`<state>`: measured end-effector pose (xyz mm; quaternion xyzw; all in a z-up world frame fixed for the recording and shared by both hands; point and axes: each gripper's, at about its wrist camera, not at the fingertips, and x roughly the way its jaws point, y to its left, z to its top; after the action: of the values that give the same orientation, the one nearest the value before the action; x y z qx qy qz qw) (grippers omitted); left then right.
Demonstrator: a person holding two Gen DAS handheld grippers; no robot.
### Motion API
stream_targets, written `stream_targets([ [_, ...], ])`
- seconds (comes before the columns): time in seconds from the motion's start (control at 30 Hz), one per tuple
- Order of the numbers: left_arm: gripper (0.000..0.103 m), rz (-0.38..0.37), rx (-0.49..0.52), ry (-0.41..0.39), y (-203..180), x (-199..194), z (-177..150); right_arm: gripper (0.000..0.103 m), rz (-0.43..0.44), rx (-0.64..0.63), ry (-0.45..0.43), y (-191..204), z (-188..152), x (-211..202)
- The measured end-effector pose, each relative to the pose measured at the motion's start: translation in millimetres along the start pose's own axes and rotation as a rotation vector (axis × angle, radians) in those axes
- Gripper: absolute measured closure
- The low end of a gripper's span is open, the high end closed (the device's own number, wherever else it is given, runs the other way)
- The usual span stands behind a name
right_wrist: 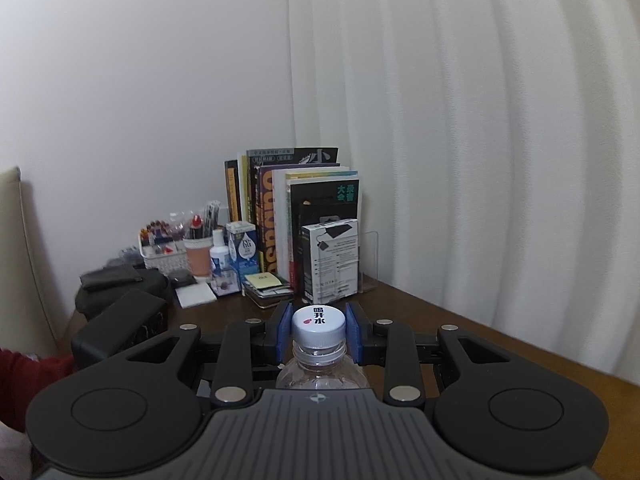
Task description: Unscrew bottle cap and pour
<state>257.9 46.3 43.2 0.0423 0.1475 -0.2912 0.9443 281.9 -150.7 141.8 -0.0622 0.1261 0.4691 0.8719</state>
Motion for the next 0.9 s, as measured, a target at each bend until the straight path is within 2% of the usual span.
stream_targets([
  [0.03, 0.045, 0.000, 0.000, 0.000, 0, 0, 0, 0.070, -0.015, -0.015, -0.002, 3, -1, 0],
  [0.1, 0.045, 0.001, 0.000, 0.000, -1, 0, 0, 0.061, -0.043, -0.027, -0.014, 10, -3, -2],
  [0.13, 0.045, 0.001, 0.000, 0.000, -1, 0, 0, 0.048, -0.062, -0.033, -0.025, 14, -4, -3],
  [0.17, 0.045, 0.001, 0.000, 0.001, -1, 0, 0, 0.042, -0.084, -0.041, -0.037, 19, -5, -4],
  [0.23, 0.045, 0.002, 0.000, 0.001, -2, -1, 0, 0.040, -0.132, -0.063, -0.064, 32, -6, -8],
  [0.33, 0.045, 0.002, -0.001, 0.002, -2, -1, 0, 0.037, -0.260, -0.131, -0.105, 60, -9, -12],
  [0.43, 0.045, 0.003, -0.001, 0.003, -3, 0, 1, 0.037, -0.429, -0.191, -0.106, 88, -14, -8],
  [0.53, 0.045, 0.005, -0.002, 0.003, -3, 0, 1, 0.039, -0.525, -0.186, -0.103, 100, -18, 1],
  [0.6, 0.045, 0.005, -0.002, 0.003, -4, 0, 1, 0.045, -0.581, -0.166, -0.097, 104, -21, 7],
  [0.63, 0.045, 0.005, -0.003, 0.003, -4, 0, 1, 0.050, -0.596, -0.151, -0.095, 104, -22, 10],
  [0.83, 0.045, 0.003, -0.007, 0.005, -4, 2, 1, 0.051, -0.632, -0.123, -0.087, 109, -23, 22],
  [0.9, 0.045, 0.003, -0.007, 0.005, -4, 2, 2, 0.057, -0.636, -0.110, -0.087, 109, -23, 25],
])
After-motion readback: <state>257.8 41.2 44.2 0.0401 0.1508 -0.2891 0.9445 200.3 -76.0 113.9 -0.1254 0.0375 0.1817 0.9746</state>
